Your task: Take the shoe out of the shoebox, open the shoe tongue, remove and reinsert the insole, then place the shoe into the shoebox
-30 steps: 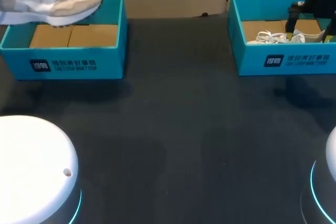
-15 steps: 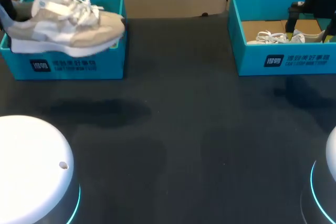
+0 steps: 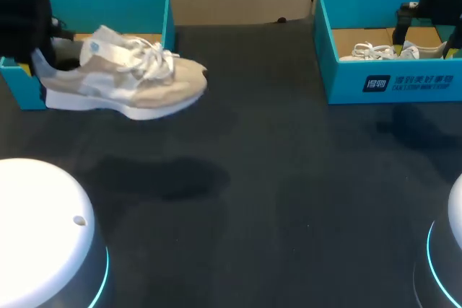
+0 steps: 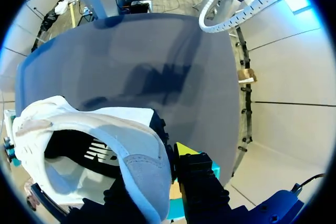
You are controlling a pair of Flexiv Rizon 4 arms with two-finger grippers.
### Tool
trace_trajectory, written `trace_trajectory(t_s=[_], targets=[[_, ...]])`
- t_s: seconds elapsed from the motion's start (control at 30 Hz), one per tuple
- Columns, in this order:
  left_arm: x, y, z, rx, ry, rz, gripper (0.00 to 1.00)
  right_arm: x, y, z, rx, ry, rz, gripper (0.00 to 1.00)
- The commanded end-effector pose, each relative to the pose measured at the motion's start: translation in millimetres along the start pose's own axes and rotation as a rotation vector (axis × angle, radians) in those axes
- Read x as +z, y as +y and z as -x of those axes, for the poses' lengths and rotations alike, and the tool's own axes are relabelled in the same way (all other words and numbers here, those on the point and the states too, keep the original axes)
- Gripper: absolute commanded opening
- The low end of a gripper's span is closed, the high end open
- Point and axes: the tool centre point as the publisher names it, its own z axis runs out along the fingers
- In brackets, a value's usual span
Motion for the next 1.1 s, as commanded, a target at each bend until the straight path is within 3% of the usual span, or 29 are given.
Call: trace_trajectory(t_s=[0.03,0.43,0.93,1.1], targets=[[3.1,-10.1,8.5,0.004,0.009,0.123,0.0,0.4,-0.5,0.1,0.0,0.001,0.002,1.0],[18.3,-40.4,57.3,0.041,-0.033,0.033,0.0,0.4,-0.5,0.1,0.0,0.001,0.002,1.0],[19.2,-41.1,59.1,0.034,-0.03,0.025,0.0,0.4,-0.5,0.1,0.0,0.001,0.002,1.0],[38.6,-50.2,88.7,0.028,-0.001,-0.002,0.0,0.4,-0.5,0.1,0.0,0.001,0.002,1.0]])
